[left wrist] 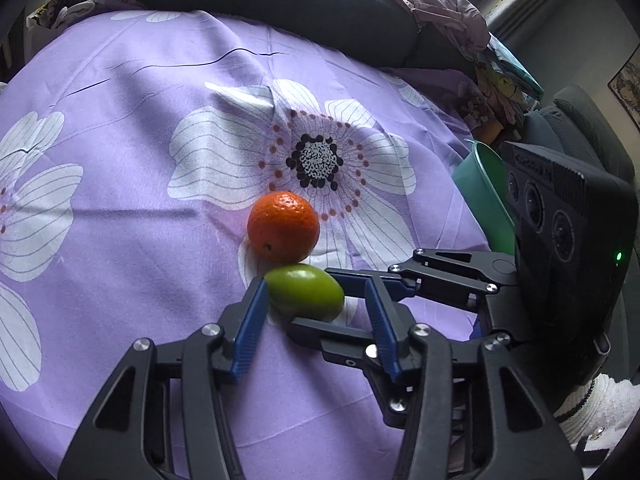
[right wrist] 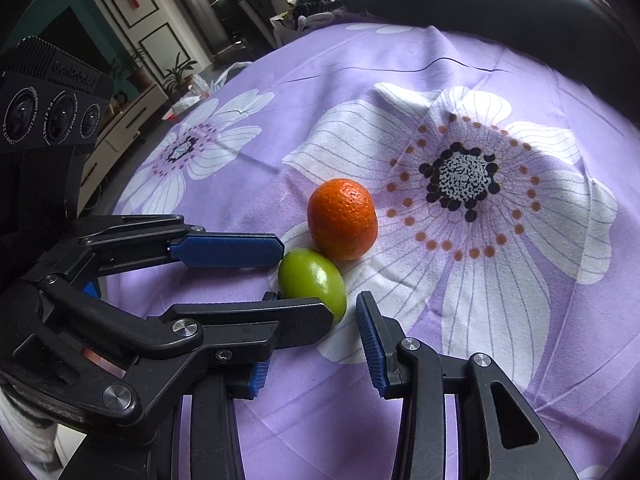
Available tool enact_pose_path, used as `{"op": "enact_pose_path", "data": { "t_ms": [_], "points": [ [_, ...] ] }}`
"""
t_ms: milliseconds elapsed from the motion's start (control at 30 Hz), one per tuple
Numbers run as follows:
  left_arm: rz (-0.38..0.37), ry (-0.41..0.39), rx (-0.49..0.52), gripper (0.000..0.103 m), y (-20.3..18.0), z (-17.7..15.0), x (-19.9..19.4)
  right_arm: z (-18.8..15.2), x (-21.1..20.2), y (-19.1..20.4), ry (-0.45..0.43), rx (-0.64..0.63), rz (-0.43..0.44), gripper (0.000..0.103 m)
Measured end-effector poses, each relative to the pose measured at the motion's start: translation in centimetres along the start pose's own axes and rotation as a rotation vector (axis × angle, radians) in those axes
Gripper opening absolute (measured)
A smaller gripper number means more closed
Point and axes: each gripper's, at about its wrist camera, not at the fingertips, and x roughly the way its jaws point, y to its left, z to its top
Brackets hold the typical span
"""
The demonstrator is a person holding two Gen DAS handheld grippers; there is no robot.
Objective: Organize fruits
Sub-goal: 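Grasp the green oval fruit with the right tool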
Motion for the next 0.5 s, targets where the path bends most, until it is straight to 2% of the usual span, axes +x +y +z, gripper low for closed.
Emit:
{"op": "enact_pose_path", "data": {
  "t_ms": [100, 500],
  "points": [
    [0.009, 0.013, 0.012, 0.041, -0.03, 0.16, 0.30, 0.03, 0.10, 0.31, 0.004, -0.016, -0.007, 0.038],
    [-0.003, 0.013, 0.013, 0.039, -0.33, 0.05, 0.61, -0.49, -0.70, 0.04, -0.013, -0.030, -0.020, 0.035]
  ]
}}
